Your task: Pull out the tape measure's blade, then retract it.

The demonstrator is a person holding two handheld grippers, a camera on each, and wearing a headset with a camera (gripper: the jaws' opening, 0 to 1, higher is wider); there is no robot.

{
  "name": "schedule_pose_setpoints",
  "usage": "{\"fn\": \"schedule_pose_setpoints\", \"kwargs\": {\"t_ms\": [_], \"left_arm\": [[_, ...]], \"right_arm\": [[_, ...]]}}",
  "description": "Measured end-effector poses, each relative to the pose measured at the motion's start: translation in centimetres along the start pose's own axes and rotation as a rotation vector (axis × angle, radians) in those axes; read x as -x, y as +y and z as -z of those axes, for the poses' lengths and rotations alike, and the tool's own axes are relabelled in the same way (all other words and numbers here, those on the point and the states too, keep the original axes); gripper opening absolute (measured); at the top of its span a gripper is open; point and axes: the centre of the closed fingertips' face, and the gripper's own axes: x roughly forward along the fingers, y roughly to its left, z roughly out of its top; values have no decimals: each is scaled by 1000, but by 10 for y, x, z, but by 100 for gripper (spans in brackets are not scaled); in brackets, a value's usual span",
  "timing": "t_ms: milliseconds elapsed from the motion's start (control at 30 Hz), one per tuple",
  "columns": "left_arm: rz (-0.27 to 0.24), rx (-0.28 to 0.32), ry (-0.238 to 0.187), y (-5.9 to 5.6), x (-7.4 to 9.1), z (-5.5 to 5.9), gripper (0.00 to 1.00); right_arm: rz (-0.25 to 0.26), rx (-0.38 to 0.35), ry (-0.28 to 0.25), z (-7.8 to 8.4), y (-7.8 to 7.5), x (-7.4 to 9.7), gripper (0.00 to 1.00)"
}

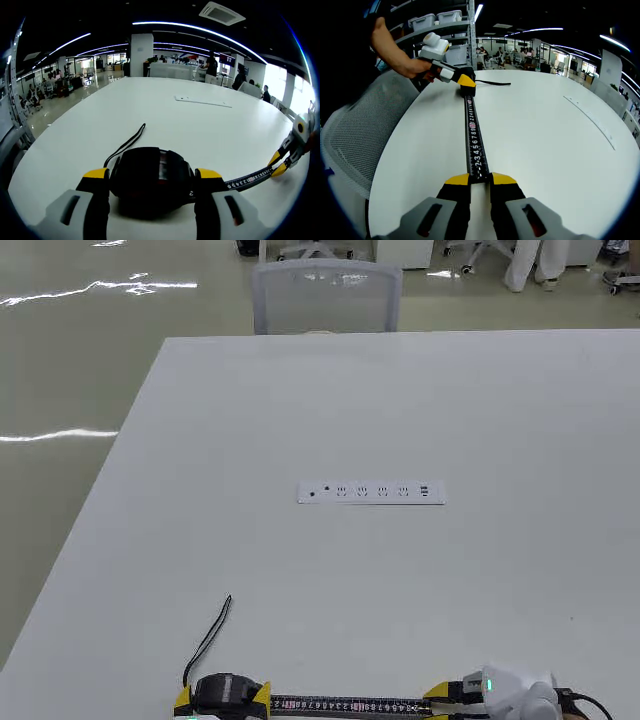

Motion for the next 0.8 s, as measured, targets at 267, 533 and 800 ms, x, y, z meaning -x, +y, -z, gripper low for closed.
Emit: {"fn": "schedule_pose_setpoints", "kwargs": {"t_ms": [267,533,800], "left_arm": [[-14,6,7,0,0,1,66],[-12,5,18,1,0,2,64],[-9,6,18,1,1,2,64]], "right_arm": [[6,-4,-6,-2,0,2,13],[-4,-3,-16,-6,3,-1,13],[-5,-4,-21,-11,3,-3,12]]}}
